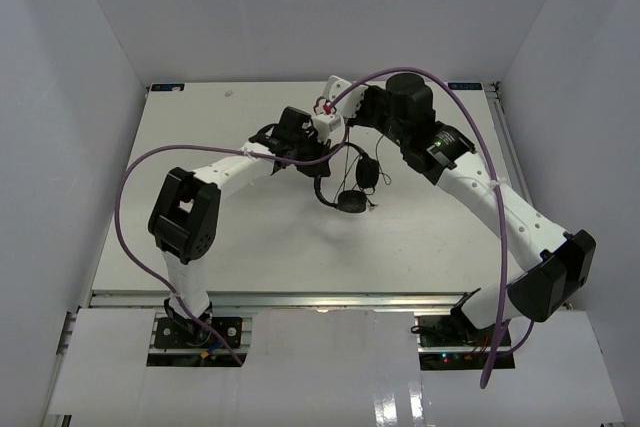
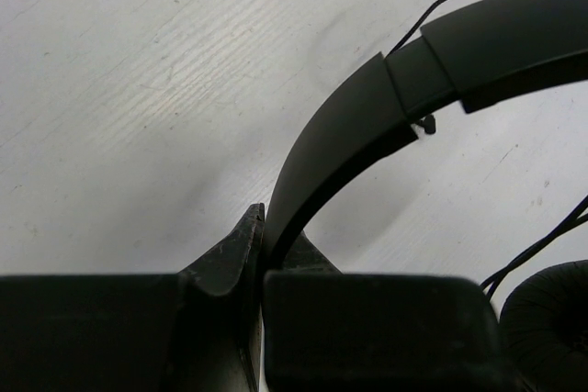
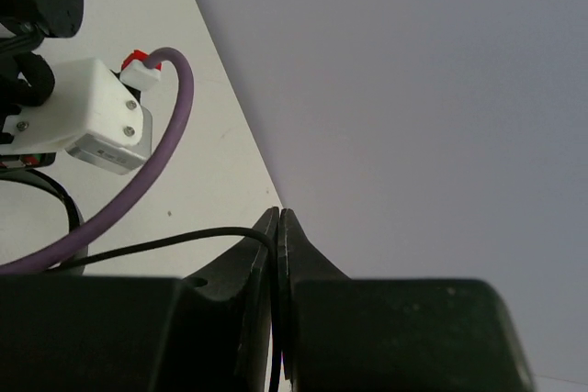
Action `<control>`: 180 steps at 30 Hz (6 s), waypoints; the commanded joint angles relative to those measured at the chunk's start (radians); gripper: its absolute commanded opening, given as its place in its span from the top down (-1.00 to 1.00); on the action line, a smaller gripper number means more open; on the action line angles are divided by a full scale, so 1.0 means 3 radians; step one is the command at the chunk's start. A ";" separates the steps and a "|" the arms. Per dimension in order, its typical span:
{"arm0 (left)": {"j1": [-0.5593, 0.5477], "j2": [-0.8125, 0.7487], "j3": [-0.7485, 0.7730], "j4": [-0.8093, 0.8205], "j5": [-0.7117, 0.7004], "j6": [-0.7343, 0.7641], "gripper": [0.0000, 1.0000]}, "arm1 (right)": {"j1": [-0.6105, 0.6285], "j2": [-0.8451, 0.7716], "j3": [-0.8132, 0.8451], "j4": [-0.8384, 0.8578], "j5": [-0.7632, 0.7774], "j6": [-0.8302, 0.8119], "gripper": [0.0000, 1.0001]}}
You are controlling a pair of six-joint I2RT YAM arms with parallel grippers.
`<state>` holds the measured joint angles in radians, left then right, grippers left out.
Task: Wrap the headphones
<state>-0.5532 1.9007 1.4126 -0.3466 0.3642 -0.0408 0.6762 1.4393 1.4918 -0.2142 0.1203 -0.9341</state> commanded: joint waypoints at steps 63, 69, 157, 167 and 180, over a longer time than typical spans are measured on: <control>-0.0058 -0.0166 0.1051 -0.0112 0.1316 -0.0300 1.00 | -0.1418 -0.0182 -0.0885 0.0886 -0.1187 0.2074 0.85; 0.0008 -0.0231 0.1069 -0.0312 0.0968 -0.0186 1.00 | -0.1681 -0.0217 -0.0989 0.0898 -0.1529 0.2162 0.85; -0.0140 -0.0937 0.2843 -0.1215 -0.1147 -0.0801 1.00 | -0.1189 0.0583 -0.0833 0.1329 -0.2793 0.2561 0.85; -0.0097 -0.0699 0.3017 -0.0913 -0.1563 -0.0910 1.00 | -0.0827 0.0770 -0.1151 0.2035 -0.3768 0.3086 0.85; 0.0389 -0.0577 0.2499 -0.0757 -0.2153 -0.0712 1.00 | -0.0644 0.0341 -0.1772 0.2190 -0.3983 0.2965 0.85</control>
<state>-0.5113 1.7370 2.2118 -0.7064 -0.2234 -0.2210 0.4581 1.6289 0.9841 0.4963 -1.0582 0.0303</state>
